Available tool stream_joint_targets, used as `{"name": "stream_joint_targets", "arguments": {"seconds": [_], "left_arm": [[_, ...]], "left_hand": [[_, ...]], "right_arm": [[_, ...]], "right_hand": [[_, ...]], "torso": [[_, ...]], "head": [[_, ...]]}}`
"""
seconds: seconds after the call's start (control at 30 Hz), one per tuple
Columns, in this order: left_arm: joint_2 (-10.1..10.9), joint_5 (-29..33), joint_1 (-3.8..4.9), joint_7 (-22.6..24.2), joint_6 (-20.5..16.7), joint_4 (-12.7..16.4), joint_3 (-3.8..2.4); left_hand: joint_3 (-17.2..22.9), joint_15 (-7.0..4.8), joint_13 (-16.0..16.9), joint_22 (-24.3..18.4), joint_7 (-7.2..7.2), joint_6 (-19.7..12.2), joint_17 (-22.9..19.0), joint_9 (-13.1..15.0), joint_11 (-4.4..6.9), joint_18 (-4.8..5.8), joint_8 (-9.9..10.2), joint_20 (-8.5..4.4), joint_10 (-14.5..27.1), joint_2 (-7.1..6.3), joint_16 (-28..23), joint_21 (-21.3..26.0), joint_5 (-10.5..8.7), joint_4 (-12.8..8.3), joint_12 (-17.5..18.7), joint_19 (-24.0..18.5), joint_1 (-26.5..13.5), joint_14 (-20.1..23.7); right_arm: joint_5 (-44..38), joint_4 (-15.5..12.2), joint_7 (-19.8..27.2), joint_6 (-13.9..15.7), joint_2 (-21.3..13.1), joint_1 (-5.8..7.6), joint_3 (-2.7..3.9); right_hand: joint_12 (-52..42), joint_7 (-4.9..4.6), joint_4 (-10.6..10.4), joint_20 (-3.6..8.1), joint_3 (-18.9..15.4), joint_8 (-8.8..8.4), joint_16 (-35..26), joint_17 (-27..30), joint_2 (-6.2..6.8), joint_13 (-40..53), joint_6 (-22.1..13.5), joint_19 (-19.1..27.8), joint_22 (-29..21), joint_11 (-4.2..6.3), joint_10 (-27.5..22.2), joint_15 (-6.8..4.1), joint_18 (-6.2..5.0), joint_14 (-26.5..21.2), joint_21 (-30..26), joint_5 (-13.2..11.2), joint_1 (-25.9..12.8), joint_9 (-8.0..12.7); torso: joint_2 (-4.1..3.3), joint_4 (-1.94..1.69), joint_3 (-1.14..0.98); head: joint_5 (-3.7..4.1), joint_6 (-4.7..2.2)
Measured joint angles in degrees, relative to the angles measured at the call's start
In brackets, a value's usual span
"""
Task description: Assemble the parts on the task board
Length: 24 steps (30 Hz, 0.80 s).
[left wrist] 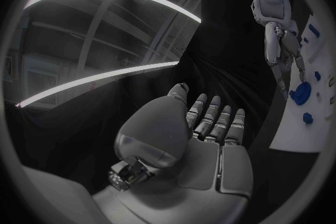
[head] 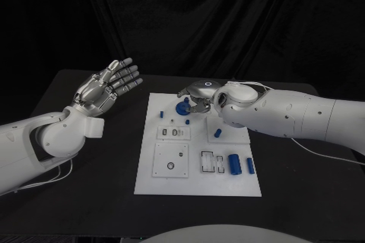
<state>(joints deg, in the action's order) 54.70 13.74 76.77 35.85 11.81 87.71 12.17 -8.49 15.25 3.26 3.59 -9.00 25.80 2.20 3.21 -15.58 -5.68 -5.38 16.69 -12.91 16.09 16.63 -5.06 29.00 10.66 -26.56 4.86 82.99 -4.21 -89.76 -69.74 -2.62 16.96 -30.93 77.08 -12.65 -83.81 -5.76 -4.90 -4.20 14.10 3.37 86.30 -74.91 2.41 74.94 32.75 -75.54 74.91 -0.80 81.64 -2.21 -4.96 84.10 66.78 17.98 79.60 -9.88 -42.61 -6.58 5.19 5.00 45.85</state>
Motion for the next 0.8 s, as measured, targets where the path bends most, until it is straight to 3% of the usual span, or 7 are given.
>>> {"name": "stream_joint_targets", "arguments": {"seconds": [0.13,0.27,0.4,0.5,0.57,0.7,0.8], "left_arm": [[0.1,0.0,-0.03,0.0,0.0,0.0,0.0],[0.6,0.0,-0.05,-0.1,0.0,0.3,0.0],[1.1,0.0,-0.06,-0.1,0.0,0.6,0.0],[1.6,0.0,-0.07,-0.1,0.0,1.0,0.0],[1.8,0.1,-0.08,-0.1,-0.1,1.2,0.0],[1.8,0.2,-0.09,-0.1,-0.2,1.3,0.0],[1.8,0.3,-0.09,-0.1,-0.3,1.2,0.0]], "left_hand": [[0.0,0.0,0.0,0.0,0.0,0.0,0.0,0.0,0.0,0.0,0.0,0.0,0.0,0.0,0.0,0.0,0.0,0.0,0.0,0.0,0.0,0.0],[0.0,0.0,0.0,0.0,0.0,0.0,0.0,0.0,-0.03,-0.01,0.0,0.0,0.0,0.0,0.0,0.0,0.0,0.0,0.0,0.0,0.0,0.0],[0.2,0.0,0.0,0.0,0.0,0.0,0.1,0.0,-0.23,-0.01,0.0,0.0,-0.2,-0.01,0.0,0.0,0.0,-0.2,0.0,0.0,0.0,0.0],[0.4,0.05,0.1,0.0,0.09,0.3,0.1,0.0,-0.34,-0.01,0.0,0.0,-0.3,-0.15,0.4,0.0,0.13,-0.4,-0.4,0.0,-0.5,0.0],[0.7,0.22,0.1,0.0,0.0,0.4,0.1,0.1,-0.42,-0.01,-0.2,0.0,-0.4,-0.08,0.4,0.0,0.44,-0.4,-0.4,0.0,-0.7,-0.2],[1.0,0.22,0.1,0.0,0.0,0.8,0.1,0.1,-0.65,-0.01,-0.3,0.21,-0.7,-0.39,0.7,0.0,1.23,-0.7,-0.7,0.2,-1.0,-0.2],[1.3,0.22,0.1,0.0,0.0,0.8,0.1,0.1,-0.65,-0.01,-0.3,0.21,-0.7,-0.68,0.7,0.0,1.68,-0.9,-0.7,0.2,-1.3,-0.2]], "right_arm": [[0.0,-0.7,0.1,0.3,-0.9,0.0,0.01],[0.0,-1.8,0.3,1.4,-2.8,0.08,0.12],[0.0,-3.5,0.7,2.8,-5.8,1.28,0.18],[0.0,-6.4,0.8,4.0,-10.3,3.35,0.39],[0.0,-9.2,0.8,4.2,-14.1,4.57,0.47],[0.0,-14.3,0.5,3.9,-20.7,5.58,0.12],[0.0,-16.9,0.3,3.2,-24.9,5.91,-0.48]], "right_hand": [[0.0,-0.09,-0.1,0.15,0.1,0.26,0.0,0.0,0.38,0.0,1.9,-0.1,0.0,0.0,0.0,-0.16,0.0,-0.2,0.0,-0.9,-0.4,0.0],[-0.2,-0.37,-0.7,0.5,-0.1,1.96,0.0,0.0,0.68,0.0,8.3,-0.6,0.0,0.02,0.5,-0.16,0.0,-0.2,0.0,-1.6,-0.7,-1.0],[-2.0,-0.74,-1.5,0.41,-0.6,3.53,0.8,0.0,1.04,0.0,12.5,-2.5,0.0,-0.21,2.1,-0.16,0.0,-0.2,2.2,-2.6,-1.1,-1.3],[-5.3,-0.84,-2.2,0.36,-1.2,5.21,2.9,0.0,1.12,0.0,16.7,-5.2,0.0,-0.21,2.1,-0.17,0.05,-0.2,6.2,-3.0,-1.6,-2.1],[-6.0,-0.75,-2.6,0.31,-1.7,6.35,3.6,0.0,0.9,0.0,18.8,-6.9,0.0,-0.21,2.1,-0.16,1.05,-0.2,9.1,-3.4,-1.8,-2.8],[-6.0,-0.01,-3.7,0.61,-2.7,8.16,3.6,0.0,0.9,0.0,20.7,-8.2,0.0,-0.01,2.3,-0.29,1.45,0.0,13.0,-4.9,-2.3,-4.3],[-6.0,-0.01,-4.0,0.61,-3.0,8.22,3.6,0.0,1.04,0.0,20.7,-8.2,0.0,0.09,2.4,-0.57,1.45,-0.2,13.8,-5.2,-2.4,-4.7]], "torso": [[-0.01,0.01,-0.02],[-0.02,0.0,-0.05],[-0.02,0.01,-0.07],[-0.02,0.02,-0.07],[-0.02,0.05,-0.07],[0.01,0.15,-0.08],[0.05,0.2,-0.06]], "head": [[-0.09,0.05],[0.05,-0.13],[0.49,-0.21],[1.04,-0.21],[1.31,-0.22],[1.85,-0.26],[2.29,-0.24]]}}
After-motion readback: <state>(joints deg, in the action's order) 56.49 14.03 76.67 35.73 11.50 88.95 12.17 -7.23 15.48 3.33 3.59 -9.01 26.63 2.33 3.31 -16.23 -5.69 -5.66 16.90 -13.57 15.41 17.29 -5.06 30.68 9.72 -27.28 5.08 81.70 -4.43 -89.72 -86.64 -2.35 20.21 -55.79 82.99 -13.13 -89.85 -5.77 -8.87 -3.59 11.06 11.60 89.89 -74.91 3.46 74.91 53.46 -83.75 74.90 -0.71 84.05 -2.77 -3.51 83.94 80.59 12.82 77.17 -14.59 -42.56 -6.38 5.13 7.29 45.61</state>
